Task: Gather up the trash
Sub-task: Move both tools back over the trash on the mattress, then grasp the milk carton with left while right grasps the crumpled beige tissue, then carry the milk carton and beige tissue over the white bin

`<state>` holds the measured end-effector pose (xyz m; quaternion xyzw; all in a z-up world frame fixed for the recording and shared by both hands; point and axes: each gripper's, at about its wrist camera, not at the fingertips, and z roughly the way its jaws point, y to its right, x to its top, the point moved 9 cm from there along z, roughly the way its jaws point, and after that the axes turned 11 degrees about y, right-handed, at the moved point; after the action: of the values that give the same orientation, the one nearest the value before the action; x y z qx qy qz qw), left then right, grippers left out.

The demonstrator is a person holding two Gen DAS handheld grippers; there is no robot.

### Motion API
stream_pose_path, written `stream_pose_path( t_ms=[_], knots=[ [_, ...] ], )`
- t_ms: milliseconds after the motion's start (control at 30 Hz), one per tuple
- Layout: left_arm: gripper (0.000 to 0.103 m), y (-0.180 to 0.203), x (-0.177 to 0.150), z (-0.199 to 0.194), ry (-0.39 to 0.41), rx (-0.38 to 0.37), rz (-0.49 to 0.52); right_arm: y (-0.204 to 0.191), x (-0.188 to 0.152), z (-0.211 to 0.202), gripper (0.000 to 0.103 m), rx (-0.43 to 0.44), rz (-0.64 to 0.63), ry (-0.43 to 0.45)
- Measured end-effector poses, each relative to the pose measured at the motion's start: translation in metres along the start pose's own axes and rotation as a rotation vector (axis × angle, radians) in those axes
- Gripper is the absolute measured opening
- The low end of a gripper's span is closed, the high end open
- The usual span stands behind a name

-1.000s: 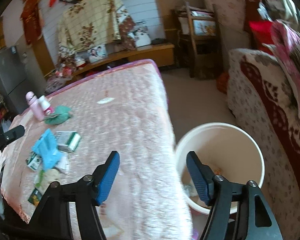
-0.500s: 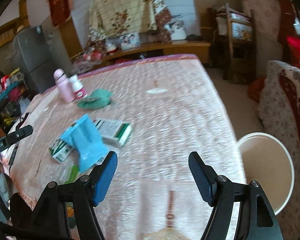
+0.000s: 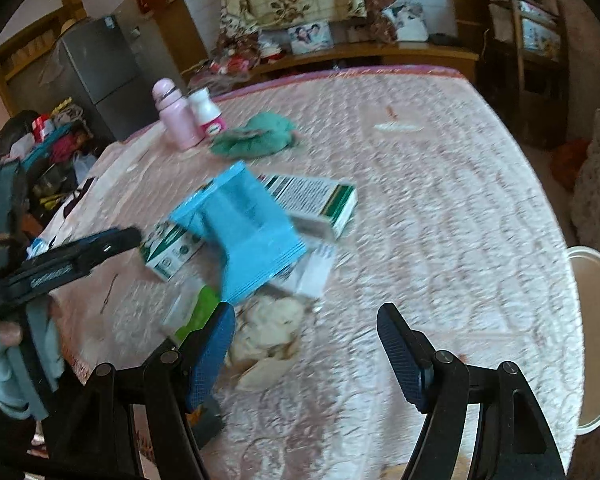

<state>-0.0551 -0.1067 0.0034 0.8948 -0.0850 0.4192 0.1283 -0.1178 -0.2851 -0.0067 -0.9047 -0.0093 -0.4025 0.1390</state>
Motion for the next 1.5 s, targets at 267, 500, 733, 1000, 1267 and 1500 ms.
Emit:
stream_pose_path(
  t_ms=[267,500,733,1000,1267,1500],
  knots=[
    [0.061,0.002,0.0,0.041,-0.061,0.037,0.082,-0.016,-0.017,0.017,0.071,0.053,0.003,-0.044],
    [0.056,-0.006,-0.006,0.048,-0.079,0.035,0.053,-0.024,-0.029,0.024,0.031,0.093,-0.001,-0.069],
    [0.053,-0.023,0.0,0.015,-0.021,0.061,-0.014,-0.02,-0.014,0.001,0.029,0.093,-0.014,0.006],
    [0.053,-0.004,0.014,-0.029,0.073,0.026,-0.023,-0.013,-0.007,-0.017,0.029,0.078,-0.009,0.042],
    [0.053,0.052,0.028,-0.051,0.125,-0.054,0.028,0.004,0.001,-0.041,0.029,0.044,-0.001,0.091],
    [0.053,0.109,0.035,-0.046,0.126,-0.126,0.072,0.039,0.01,-0.062,0.029,-0.01,0.035,0.13]
  ],
)
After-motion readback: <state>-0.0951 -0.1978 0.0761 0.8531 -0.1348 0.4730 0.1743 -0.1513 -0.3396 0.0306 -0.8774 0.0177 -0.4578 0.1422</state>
